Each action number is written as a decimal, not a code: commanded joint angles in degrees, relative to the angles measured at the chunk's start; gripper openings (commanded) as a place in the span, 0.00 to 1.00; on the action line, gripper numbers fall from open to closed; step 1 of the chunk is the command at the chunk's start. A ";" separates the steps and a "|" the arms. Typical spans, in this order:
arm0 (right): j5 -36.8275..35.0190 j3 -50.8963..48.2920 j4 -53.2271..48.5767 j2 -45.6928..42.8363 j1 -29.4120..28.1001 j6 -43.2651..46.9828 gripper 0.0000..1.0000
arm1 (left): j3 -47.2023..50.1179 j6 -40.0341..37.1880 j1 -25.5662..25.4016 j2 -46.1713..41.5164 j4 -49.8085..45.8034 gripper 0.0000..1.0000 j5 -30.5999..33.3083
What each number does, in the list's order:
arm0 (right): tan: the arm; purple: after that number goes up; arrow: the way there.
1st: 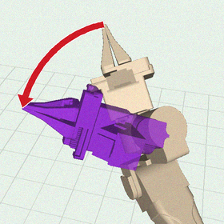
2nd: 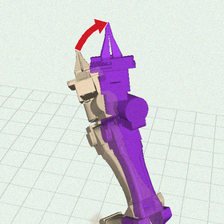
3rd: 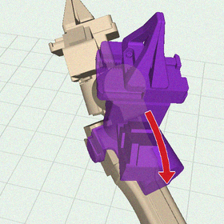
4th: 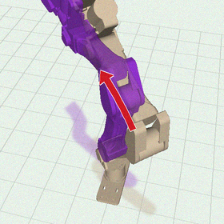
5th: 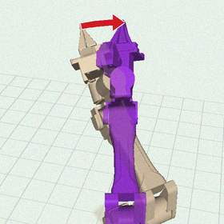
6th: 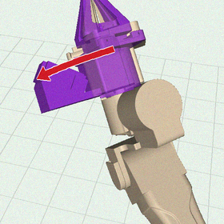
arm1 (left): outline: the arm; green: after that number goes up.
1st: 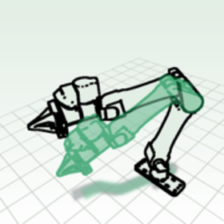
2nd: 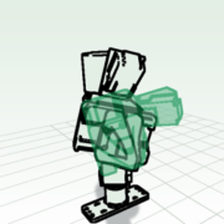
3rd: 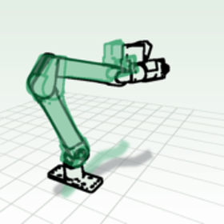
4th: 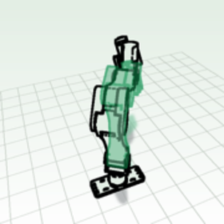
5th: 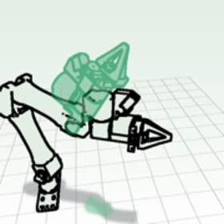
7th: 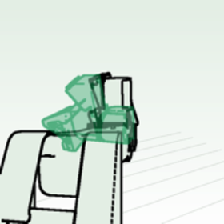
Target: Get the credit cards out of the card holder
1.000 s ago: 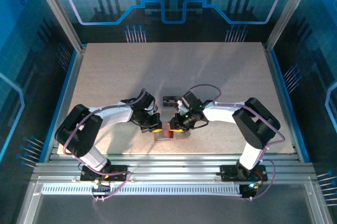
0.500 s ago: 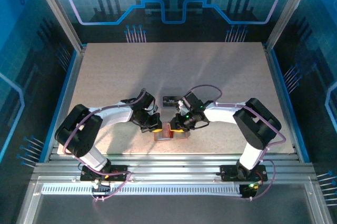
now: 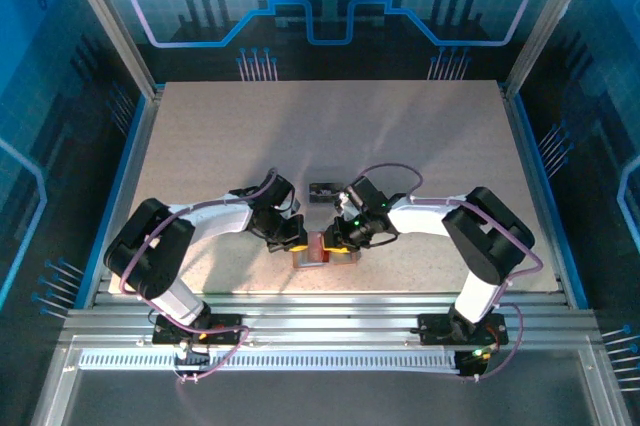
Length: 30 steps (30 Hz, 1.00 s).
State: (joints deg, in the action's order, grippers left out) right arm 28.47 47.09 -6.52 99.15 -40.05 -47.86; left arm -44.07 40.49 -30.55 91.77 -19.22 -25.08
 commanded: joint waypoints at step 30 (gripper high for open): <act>0.96 -1.77 0.13 -1.58 2.88 0.60 0.05 | 0.97 -0.85 -0.39 -1.47 -3.38 0.00 1.87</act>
State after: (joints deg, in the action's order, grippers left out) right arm 29.61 45.67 -4.03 99.07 -38.17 -48.84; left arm -44.07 40.47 -30.55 91.44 -19.73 -24.64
